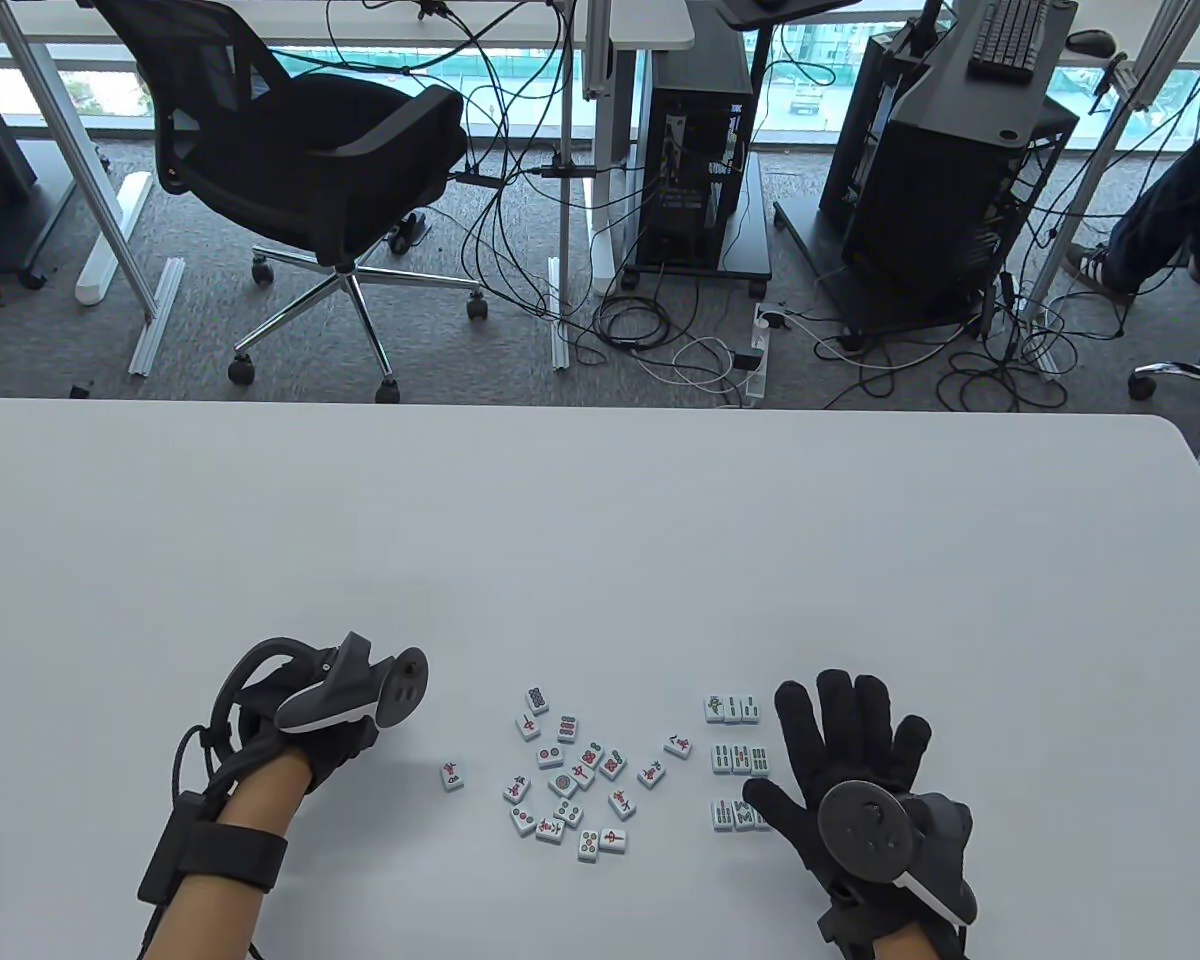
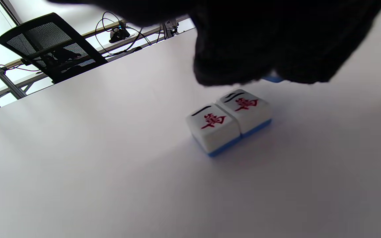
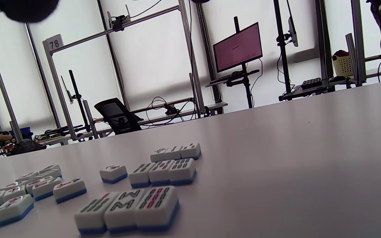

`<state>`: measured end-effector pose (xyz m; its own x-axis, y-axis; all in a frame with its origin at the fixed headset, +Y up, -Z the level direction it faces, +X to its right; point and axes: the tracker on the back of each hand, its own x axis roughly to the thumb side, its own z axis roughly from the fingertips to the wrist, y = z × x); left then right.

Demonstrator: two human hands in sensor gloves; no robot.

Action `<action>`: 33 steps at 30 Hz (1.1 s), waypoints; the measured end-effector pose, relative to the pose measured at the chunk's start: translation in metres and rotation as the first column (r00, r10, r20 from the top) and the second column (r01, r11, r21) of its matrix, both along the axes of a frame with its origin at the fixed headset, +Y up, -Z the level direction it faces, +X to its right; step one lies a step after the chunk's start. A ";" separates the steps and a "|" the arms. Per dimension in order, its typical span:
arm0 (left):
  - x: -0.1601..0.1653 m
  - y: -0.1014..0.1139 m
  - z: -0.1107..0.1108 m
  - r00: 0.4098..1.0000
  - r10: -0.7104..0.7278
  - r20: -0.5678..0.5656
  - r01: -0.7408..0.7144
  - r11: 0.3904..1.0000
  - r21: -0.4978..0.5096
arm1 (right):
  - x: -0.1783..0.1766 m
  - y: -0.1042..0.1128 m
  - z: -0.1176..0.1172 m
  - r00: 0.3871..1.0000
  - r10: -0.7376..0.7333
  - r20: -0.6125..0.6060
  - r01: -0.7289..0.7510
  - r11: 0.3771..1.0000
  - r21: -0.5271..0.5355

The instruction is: Mahjong suit sorting

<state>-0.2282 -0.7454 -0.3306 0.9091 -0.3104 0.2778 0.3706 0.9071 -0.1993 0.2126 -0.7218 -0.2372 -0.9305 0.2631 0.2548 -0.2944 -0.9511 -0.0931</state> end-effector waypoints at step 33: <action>0.073 0.005 0.042 0.942 -0.047 0.331 0.028 0.998 0.062 | -0.001 -0.001 0.000 1.000 -0.003 0.000 0.003 1.000 -0.009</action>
